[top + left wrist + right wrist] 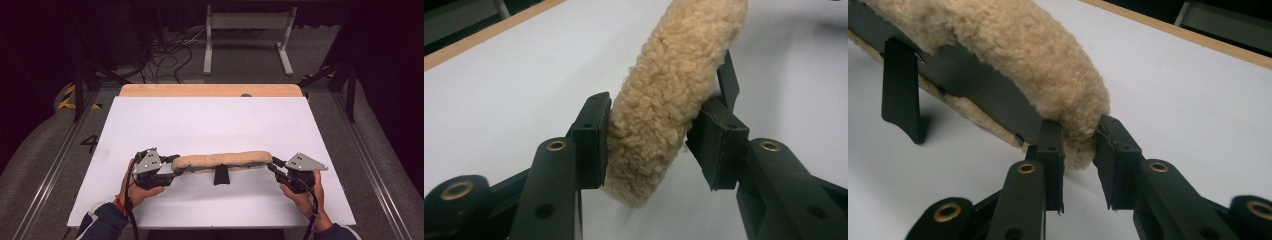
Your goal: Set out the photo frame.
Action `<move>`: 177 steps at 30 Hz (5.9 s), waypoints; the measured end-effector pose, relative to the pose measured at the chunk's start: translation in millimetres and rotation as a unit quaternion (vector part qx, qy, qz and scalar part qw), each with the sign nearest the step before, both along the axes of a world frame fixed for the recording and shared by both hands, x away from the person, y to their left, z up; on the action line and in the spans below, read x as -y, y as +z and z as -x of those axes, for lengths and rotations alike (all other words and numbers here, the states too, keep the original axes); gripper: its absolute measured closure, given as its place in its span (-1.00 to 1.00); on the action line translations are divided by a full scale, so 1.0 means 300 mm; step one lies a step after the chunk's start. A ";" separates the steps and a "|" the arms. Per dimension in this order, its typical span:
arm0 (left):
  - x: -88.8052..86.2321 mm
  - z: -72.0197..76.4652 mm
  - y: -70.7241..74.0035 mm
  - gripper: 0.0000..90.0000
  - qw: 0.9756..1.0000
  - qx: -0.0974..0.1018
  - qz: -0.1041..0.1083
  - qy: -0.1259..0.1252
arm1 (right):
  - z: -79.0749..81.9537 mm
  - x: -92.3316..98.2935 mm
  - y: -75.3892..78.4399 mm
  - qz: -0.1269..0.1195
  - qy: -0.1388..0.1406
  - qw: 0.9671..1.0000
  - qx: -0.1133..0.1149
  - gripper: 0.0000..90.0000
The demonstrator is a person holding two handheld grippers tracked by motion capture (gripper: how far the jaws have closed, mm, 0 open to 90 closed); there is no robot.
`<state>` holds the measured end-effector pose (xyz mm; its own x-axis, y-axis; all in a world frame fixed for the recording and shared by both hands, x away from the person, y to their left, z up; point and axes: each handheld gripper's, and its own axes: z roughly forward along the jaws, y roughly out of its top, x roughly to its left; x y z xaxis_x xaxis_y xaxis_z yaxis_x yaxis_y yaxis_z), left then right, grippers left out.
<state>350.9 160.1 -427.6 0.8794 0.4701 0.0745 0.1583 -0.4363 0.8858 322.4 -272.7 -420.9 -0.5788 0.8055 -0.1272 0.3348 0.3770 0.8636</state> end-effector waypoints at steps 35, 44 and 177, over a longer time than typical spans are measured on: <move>0.069 0.143 0.010 0.48 0.992 0.084 -0.083 -0.031 | -0.162 -0.019 -0.020 -0.019 -0.027 0.999 0.015 0.70; 0.117 0.178 0.012 0.46 0.989 0.100 -0.097 -0.039 | -0.236 -0.046 -0.017 -0.019 -0.038 0.999 0.010 0.73; -0.080 0.036 -0.051 -0.70 0.994 -0.057 -0.042 0.087 | -0.307 -0.543 0.224 0.119 0.216 0.931 -0.267 0.24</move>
